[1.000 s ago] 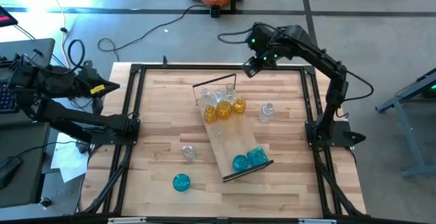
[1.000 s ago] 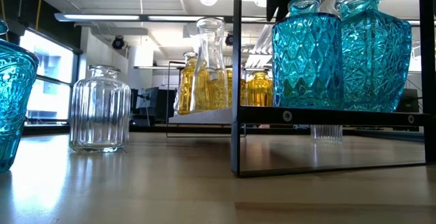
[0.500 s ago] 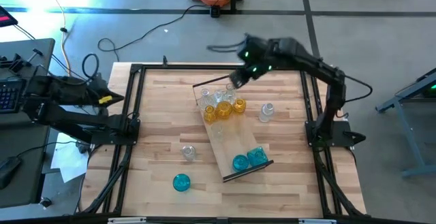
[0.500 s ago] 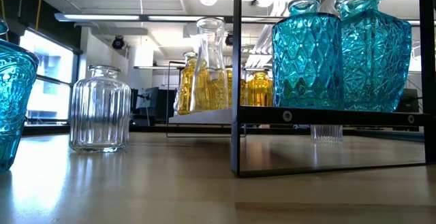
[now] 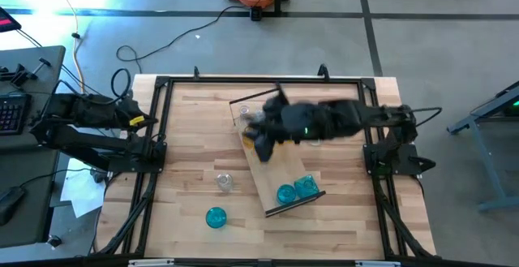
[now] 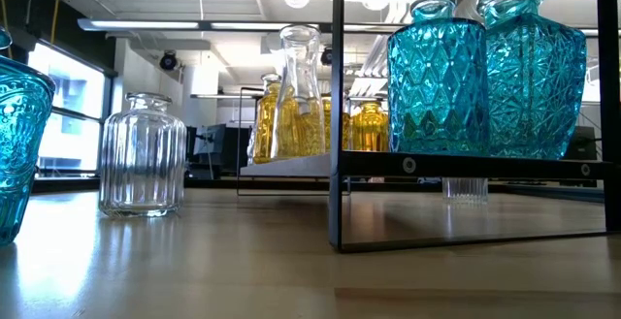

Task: Sort vases onto shelf
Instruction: Put the blue crystal vase on the shelf aligned with the other blue crystal vases

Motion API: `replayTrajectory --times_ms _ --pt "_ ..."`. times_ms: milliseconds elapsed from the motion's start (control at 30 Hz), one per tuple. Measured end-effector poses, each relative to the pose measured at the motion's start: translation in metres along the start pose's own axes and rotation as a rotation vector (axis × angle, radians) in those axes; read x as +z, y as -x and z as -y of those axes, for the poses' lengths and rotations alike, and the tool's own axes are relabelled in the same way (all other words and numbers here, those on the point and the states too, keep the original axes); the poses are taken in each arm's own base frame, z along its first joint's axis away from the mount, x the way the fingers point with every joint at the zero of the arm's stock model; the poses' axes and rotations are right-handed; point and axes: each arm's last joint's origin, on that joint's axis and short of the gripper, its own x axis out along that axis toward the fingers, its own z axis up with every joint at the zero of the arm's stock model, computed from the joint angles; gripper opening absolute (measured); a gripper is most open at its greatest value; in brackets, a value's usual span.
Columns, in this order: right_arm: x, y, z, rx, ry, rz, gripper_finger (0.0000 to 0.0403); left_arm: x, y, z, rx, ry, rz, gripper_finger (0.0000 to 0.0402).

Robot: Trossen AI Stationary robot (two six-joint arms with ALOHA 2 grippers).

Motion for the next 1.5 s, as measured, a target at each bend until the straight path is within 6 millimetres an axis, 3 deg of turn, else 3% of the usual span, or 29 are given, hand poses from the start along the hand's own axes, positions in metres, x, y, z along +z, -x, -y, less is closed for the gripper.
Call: replayTrajectory --times_ms 67,233,467,667,800,967,1267,1500 --pt "-0.01 0.0 -0.013 0.033 0.014 -0.006 0.0145 0.001 0.0 0.001 -0.028 -0.033 0.007 0.0" --pt "-0.024 -0.026 -0.032 0.043 -0.007 0.075 0.0145 0.004 0.0 0.005 -0.144 -0.244 0.033 0.0" --pt "-0.046 -0.093 -0.016 0.1 -0.077 -0.123 0.0145 0.013 0.0 0.006 -0.126 -0.271 0.124 0.0" --pt "-0.049 -0.109 -0.013 0.137 -0.101 -0.152 0.0145 0.014 0.0 0.006 -0.124 -0.227 0.126 0.0" --pt "-0.038 -0.09 -0.02 0.064 -0.024 -0.053 0.0145 0.02 -0.001 0.009 -0.196 -0.146 0.153 0.0" --pt "-0.016 -0.045 -0.02 -0.031 0.061 0.077 0.0145 0.028 -0.012 0.018 -0.331 -0.154 0.085 0.0" --pt "0.011 0.042 0.002 -0.135 0.139 0.048 0.0145 0.064 -0.066 0.049 -0.463 -0.146 -0.14 0.0" --pt "0.008 0.09 0.028 -0.293 0.257 -0.05 0.0145 0.079 -0.114 0.093 -0.568 -0.22 -0.285 0.0"
